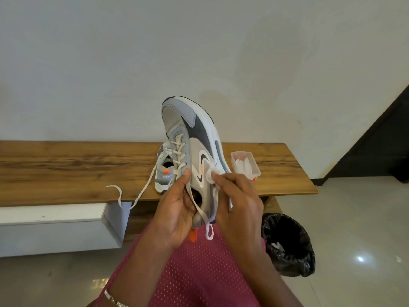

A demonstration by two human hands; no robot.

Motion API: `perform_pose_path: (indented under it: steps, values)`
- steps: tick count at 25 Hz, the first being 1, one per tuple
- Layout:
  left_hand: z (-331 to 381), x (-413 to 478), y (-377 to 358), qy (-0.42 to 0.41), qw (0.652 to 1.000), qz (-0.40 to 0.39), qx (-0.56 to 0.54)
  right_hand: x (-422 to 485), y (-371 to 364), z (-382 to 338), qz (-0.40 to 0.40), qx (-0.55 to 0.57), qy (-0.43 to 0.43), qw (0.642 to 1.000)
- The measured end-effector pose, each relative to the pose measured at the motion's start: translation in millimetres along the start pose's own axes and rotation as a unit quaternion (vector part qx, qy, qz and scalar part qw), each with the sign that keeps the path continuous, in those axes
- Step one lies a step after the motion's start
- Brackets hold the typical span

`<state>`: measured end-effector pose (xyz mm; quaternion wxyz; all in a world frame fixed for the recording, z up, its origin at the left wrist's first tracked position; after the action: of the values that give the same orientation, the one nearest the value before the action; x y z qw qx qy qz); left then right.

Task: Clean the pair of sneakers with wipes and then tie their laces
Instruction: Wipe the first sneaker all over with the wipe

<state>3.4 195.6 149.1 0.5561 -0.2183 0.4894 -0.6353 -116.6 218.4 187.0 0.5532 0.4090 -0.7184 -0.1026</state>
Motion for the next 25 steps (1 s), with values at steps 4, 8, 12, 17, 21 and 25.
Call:
perform_pose_path:
  steps: [4,8,12,17,21,25]
  values:
    - [3,4,9,0.002,1.0,0.019,0.02,-22,-3,-4,-0.117,-0.035,0.049,0.991]
    - [6,3,7,-0.017,1.0,0.009,0.009,3,3,8,-0.13,-0.004,0.074,0.989]
    - [-1,2,5,-0.016,0.999,0.003,0.034,52,1,21,-0.033,0.022,0.02,0.999]
    - [-3,0,7,-0.012,0.998,0.006,0.062,68,-2,20,0.016,0.014,-0.001,1.0]
    - [6,3,16,-0.025,0.998,0.018,0.061,26,-4,19,-0.041,-0.036,0.012,0.998]
    - [2,1,12,-0.01,0.997,0.011,0.073,37,0,24,-0.028,-0.006,-0.016,0.999]
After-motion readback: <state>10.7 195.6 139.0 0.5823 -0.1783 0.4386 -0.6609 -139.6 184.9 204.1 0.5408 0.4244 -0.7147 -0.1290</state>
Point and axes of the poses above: each hand's wrist, its own x-axis towards the middle knuckle, its own y-axis out of the back of the hand, z = x × y, the point moved 5 cm from there along x, towards the middle knuckle, and after that the axes turned 10 degrees about -x, right-handed, at the moved point
